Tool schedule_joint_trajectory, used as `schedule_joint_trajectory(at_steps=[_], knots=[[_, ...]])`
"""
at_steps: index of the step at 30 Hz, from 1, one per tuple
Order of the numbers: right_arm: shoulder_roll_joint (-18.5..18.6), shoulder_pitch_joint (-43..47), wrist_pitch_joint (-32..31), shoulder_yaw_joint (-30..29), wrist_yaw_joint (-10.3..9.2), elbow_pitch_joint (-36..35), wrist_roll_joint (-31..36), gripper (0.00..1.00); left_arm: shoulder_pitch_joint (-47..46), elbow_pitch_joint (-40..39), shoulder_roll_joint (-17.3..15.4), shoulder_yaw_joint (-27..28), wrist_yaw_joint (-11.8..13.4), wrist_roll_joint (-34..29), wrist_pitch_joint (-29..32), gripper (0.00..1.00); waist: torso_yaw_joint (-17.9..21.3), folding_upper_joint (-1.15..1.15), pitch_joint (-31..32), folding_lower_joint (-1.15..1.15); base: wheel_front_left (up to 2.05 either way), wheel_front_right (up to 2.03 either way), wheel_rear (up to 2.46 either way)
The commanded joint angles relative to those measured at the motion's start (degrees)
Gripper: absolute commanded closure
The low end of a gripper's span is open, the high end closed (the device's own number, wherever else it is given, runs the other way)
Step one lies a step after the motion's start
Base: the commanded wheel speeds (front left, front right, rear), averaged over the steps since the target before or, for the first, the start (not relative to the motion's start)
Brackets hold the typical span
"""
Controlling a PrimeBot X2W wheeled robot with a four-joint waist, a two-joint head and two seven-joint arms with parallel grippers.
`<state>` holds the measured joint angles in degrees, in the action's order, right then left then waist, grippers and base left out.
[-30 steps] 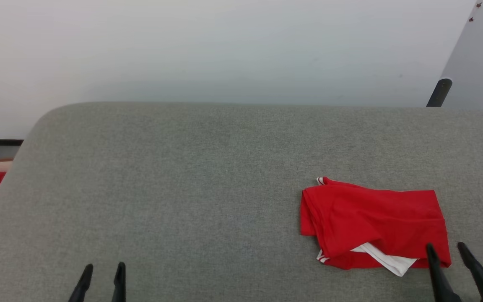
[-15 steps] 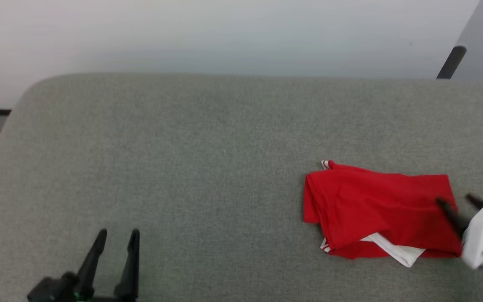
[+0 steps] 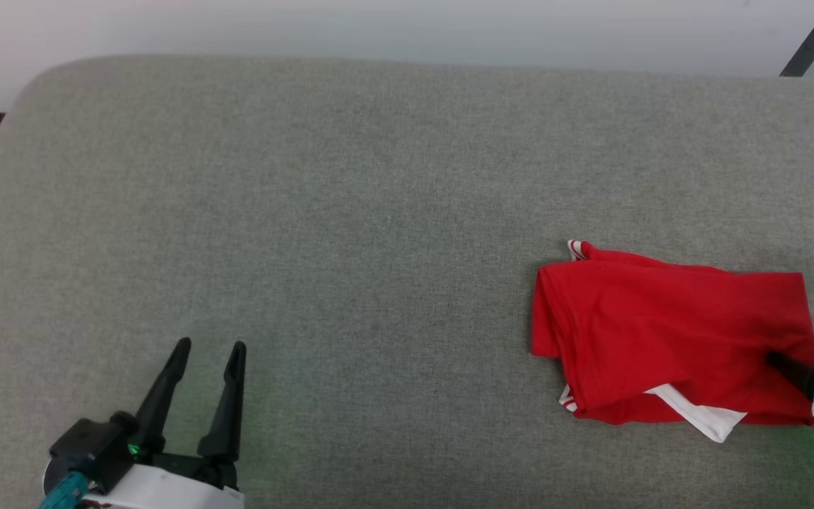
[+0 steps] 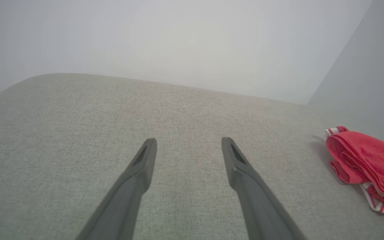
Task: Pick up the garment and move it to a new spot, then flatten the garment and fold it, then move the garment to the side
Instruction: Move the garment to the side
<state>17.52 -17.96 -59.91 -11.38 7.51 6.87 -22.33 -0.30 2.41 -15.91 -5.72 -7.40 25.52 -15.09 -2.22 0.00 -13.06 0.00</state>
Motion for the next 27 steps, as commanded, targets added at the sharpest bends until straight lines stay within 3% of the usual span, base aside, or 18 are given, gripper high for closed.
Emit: schedule_joint_trajectory(at_steps=[1,7,8,9,10,11,12,18,27], knots=[[-0.5,-1.01,0.88,-0.47,-0.04,1.41,1.2,0.0,-0.99,0.12,-0.29,-0.42,-0.13,0.31,-0.02,0.0,-0.13,0.0,-0.83,0.0,0.0,0.0,0.0],[-2.45,-2.39,3.46,0.26,-0.03,6.34,2.6,0.0,-2.02,0.45,-0.93,-1.27,-0.13,0.89,-0.02,0.0,-0.45,0.0,-1.44,0.0,0.0,0.0,0.0],[-2.84,-2.3,3.98,0.48,-0.03,7.23,2.54,0.2,-2.16,0.5,-0.98,-1.31,-0.13,0.95,-0.02,0.0,-0.46,0.0,-1.5,0.0,0.0,0.0,0.0],[-3.06,-2.22,4.33,0.73,-0.03,8.07,2.4,0.56,-2.22,0.56,-1.03,-1.33,-0.13,0.92,-0.02,0.0,-0.47,0.0,-1.55,0.0,0.0,0.0,0.0],[-3.14,-2.3,4.71,1.09,-0.03,8.74,2.19,0.67,-2.31,0.59,-1.05,-1.35,-0.13,0.9,-0.02,0.0,-0.44,0.0,-1.62,0.0,0.0,0.0,0.0],[-3.24,-2.37,5.15,1.29,-0.03,9.34,1.81,0.94,-2.31,0.67,-1.12,-1.43,-0.13,0.93,-0.02,0.0,-0.37,0.0,-1.68,0.0,0.0,0.0,0.0],[-3.22,-2.4,5.61,1.5,-0.04,9.84,1.56,1.0,-2.29,0.74,-1.18,-1.48,-0.13,0.95,-0.02,0.0,-0.24,0.0,-1.73,0.0,0.0,0.0,0.0],[-2.64,-3.3,10.55,0.07,-0.08,10.43,0.1,1.0,-2.29,0.73,-1.52,-1.74,-0.13,0.77,-0.02,0.0,1.72,0.0,-2.14,0.0,0.0,0.0,0.0],[-1.77,-3.82,18.88,-6.58,-0.05,7.17,0.63,1.0,-5.43,-1.42,-3.17,-1.52,-0.13,0.05,-0.02,0.0,6.93,0.0,-4.82,0.0,0.0,0.0,0.0]])
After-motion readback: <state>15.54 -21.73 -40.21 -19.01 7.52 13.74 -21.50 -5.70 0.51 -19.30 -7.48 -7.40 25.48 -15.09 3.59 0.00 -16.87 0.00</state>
